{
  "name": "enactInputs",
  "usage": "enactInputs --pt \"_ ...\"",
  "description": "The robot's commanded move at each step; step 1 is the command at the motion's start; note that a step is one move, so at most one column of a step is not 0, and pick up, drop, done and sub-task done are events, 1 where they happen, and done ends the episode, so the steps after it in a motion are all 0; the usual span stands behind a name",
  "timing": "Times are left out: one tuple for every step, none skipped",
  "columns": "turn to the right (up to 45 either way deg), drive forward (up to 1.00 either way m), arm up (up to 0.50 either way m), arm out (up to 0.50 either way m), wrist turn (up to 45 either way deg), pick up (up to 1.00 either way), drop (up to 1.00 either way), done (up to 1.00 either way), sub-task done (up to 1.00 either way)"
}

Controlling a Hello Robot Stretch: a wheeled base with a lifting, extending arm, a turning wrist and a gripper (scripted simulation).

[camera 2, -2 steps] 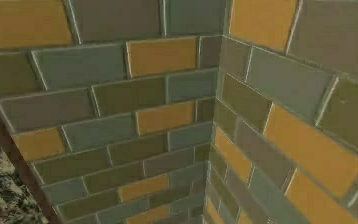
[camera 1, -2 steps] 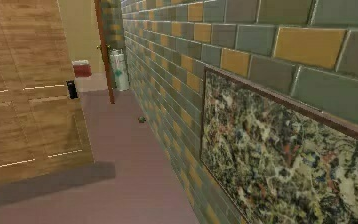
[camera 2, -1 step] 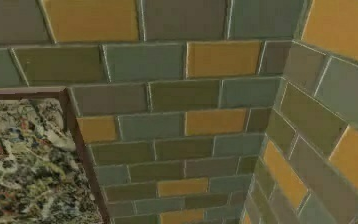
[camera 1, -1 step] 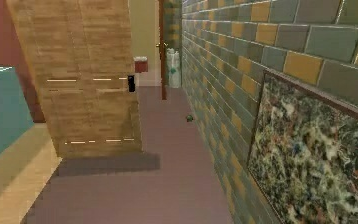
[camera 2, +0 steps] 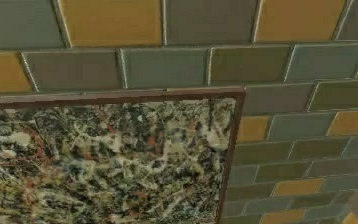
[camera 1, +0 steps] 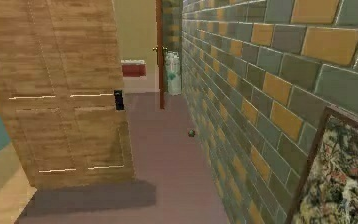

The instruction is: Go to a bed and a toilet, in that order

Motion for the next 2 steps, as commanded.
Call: enactInputs --pt "-21.0 0.0 0.0 0.0 0.0 0.0 0.0 0.0 0.0" --pt "0.0 0.15 0.0 0.0 0.0 0.0 0.0 0.0 0.0"
